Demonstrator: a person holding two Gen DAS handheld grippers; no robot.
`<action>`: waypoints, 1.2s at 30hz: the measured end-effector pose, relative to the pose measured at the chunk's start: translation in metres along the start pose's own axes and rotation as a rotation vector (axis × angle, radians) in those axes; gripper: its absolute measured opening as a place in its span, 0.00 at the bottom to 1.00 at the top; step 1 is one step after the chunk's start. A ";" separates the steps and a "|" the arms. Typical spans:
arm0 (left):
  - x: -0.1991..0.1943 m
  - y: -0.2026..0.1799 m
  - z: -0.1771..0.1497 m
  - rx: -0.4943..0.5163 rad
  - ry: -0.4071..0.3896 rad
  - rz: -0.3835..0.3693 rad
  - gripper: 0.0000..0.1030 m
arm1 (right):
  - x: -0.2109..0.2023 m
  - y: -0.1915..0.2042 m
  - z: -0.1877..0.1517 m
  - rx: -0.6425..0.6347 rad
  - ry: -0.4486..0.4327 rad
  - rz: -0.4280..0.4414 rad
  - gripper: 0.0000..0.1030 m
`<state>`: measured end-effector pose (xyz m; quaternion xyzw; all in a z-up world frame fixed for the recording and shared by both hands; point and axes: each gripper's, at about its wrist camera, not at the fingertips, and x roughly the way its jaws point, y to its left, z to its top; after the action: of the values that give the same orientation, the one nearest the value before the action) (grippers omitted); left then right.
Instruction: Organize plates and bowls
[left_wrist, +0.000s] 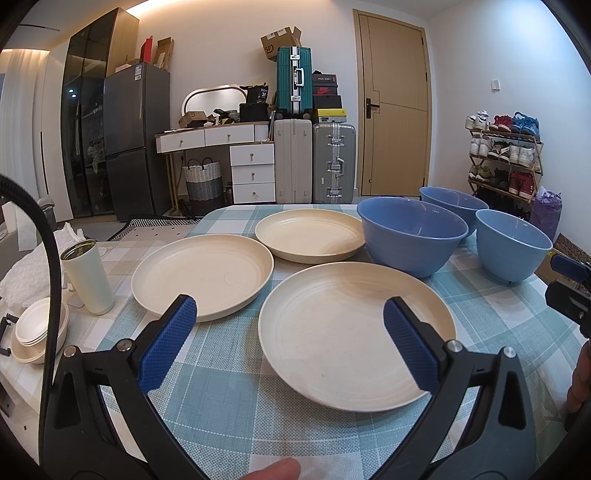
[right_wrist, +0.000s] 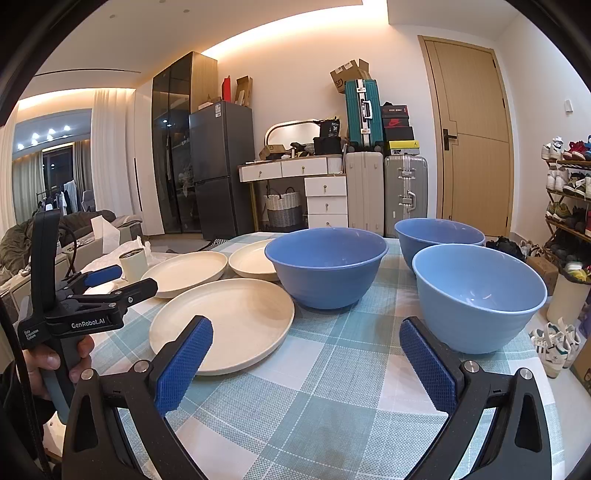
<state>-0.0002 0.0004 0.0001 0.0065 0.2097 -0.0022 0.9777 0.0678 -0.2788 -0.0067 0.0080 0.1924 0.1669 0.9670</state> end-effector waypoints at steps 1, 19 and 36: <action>0.000 0.000 0.000 0.000 0.000 0.000 0.98 | 0.000 0.000 0.000 0.000 0.000 0.000 1.00; 0.000 0.000 0.000 0.001 0.000 0.000 0.98 | 0.002 0.001 -0.002 0.002 0.001 -0.002 1.00; 0.001 0.000 0.003 -0.020 0.011 0.014 0.98 | 0.002 0.001 -0.002 0.002 0.002 -0.003 1.00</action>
<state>0.0019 0.0002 0.0025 -0.0016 0.2152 0.0068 0.9765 0.0687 -0.2776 -0.0094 0.0084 0.1933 0.1655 0.9670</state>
